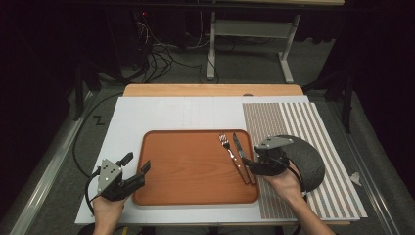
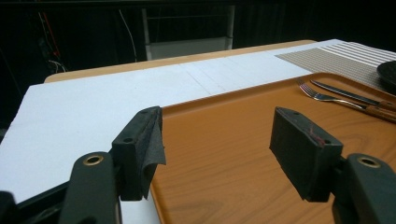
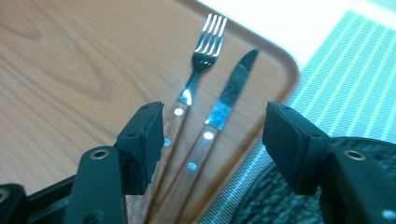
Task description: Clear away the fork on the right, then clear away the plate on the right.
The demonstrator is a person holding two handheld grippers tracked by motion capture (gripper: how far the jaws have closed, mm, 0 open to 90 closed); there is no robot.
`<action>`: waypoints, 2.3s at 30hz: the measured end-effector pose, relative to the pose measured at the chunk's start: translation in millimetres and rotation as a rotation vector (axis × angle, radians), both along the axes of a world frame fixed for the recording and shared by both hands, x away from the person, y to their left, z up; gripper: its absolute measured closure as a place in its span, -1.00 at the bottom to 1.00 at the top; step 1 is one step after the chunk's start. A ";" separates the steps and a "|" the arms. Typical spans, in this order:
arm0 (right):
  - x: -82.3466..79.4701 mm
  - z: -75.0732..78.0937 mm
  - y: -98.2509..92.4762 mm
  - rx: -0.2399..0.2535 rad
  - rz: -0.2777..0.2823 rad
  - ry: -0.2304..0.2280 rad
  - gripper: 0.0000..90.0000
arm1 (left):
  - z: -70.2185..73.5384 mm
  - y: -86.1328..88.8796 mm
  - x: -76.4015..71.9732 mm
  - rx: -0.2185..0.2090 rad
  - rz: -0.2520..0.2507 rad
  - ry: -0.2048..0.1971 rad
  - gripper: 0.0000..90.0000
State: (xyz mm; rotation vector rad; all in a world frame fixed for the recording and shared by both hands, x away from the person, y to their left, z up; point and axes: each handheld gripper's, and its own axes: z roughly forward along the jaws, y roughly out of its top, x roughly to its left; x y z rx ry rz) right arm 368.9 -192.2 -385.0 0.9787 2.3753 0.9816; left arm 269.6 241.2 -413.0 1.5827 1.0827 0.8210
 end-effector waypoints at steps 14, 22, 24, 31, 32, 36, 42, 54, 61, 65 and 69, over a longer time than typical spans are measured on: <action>-6.0 -3.2 -33.0 0.072 -0.042 -0.026 -0.14 | -0.1 -0.1 -0.1 -0.001 0.014 0.000 -0.23; -11.4 -5.5 -48.2 0.080 -0.077 -0.054 -0.20 | -0.4 -0.7 1.2 -0.004 0.004 0.001 -0.23; -13.3 -6.5 -51.8 0.081 -0.088 -0.055 -0.20 | -0.4 -1.0 1.4 -0.001 0.001 0.005 -0.23; -21.2 -10.2 -62.4 0.091 -0.129 -0.062 -0.21 | -2.1 -2.0 4.6 0.012 -0.007 0.025 -0.23; -22.4 -11.1 -63.7 0.094 -0.132 -0.064 -0.21 | -2.0 -2.1 4.3 0.014 -0.010 0.024 -0.23; -26.3 -13.5 -69.7 0.101 -0.149 -0.073 -0.21 | -2.5 -2.8 4.1 0.019 -0.015 0.023 -0.23; -35.9 -14.9 -79.0 0.102 -0.179 -0.105 -0.20 | -2.4 -4.1 3.7 0.008 -0.030 0.026 -0.23; -54.2 -22.0 -93.0 0.066 -0.159 -0.144 -0.16 | -2.7 -2.7 9.3 -0.011 -0.021 0.037 -0.23; -57.0 -28.1 -79.1 0.009 -0.096 -0.145 -0.12 | -2.6 -3.2 9.9 -0.013 -0.023 0.032 -0.23; -58.9 -34.7 -69.7 -0.040 -0.065 -0.151 -0.10 | -2.3 -2.3 10.5 -0.027 -0.027 0.031 -0.22; -59.5 -37.5 -61.0 -0.084 -0.056 -0.144 -0.05 | -2.4 -3.1 9.8 -0.019 -0.033 0.028 -0.22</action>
